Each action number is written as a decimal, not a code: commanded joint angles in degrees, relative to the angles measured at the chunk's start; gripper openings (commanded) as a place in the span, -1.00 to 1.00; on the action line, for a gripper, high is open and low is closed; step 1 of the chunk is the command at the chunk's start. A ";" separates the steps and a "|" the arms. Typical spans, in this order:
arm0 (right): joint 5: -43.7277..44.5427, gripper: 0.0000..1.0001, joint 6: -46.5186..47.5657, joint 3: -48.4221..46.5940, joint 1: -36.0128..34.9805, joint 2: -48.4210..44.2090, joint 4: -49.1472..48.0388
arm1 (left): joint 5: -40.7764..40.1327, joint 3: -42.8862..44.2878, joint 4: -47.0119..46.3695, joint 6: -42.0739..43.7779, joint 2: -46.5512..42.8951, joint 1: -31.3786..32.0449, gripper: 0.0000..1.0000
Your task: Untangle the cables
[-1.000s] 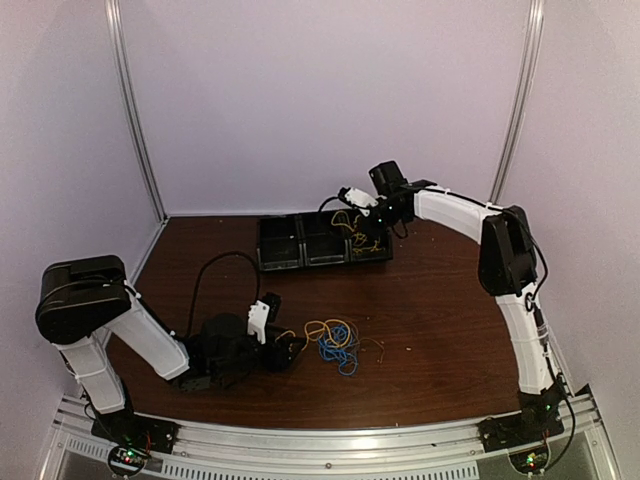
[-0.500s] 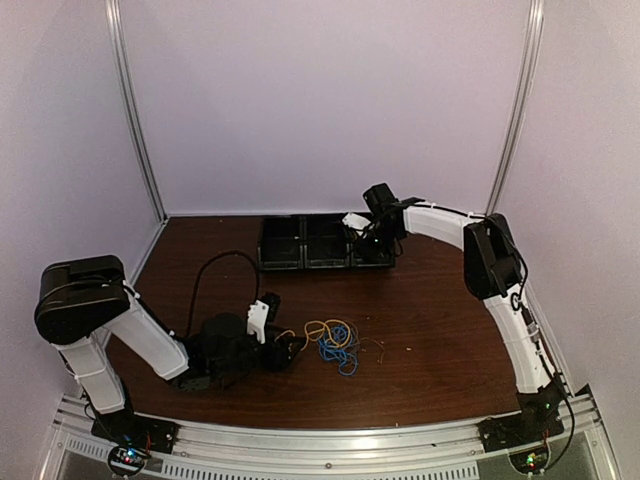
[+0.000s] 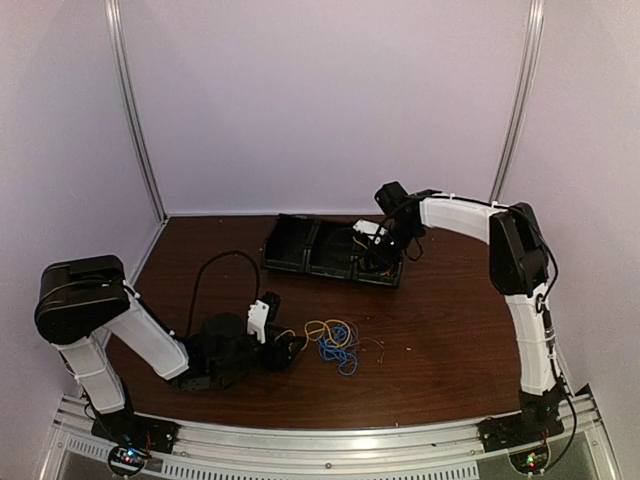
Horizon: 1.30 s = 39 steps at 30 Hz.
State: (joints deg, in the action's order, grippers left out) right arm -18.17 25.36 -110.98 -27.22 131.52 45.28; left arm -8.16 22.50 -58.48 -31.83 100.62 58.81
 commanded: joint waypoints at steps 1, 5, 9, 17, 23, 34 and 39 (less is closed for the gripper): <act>-0.44 -0.03 -0.77 4.52 0.08 -11.64 -0.04 | -0.35 0.20 -1.60 1.26 -1.21 -0.19 0.19; -2.96 0.06 -0.30 9.52 -0.30 -17.46 -0.18 | -0.11 0.06 -0.53 2.48 -2.64 -0.23 0.22; -8.25 0.04 2.79 16.35 -2.02 -21.26 -0.76 | -0.68 0.11 3.12 3.18 -5.34 -0.22 0.23; -20.01 0.07 2.92 25.07 -11.64 -22.21 -4.62 | -2.81 -0.42 11.37 2.85 -12.16 -0.26 0.24; -21.87 0.14 0.04 23.52 -15.95 -18.30 -6.36 | -3.72 -0.35 14.60 2.67 -14.30 -0.19 0.24; -29.11 0.16 -1.89 21.86 -17.18 -12.29 -6.18 | -4.15 -2.29 12.39 1.34 -15.69 -0.23 0.23; -32.89 0.13 -2.93 21.38 -17.55 -10.80 -6.59 | -4.01 -2.67 11.46 1.12 -15.86 -0.21 0.22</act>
State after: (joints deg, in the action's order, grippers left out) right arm -46.44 23.59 -87.83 -44.12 119.28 39.55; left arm -11.75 20.84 -43.66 -30.00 85.82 58.81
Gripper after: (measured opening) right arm 0.571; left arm 0.614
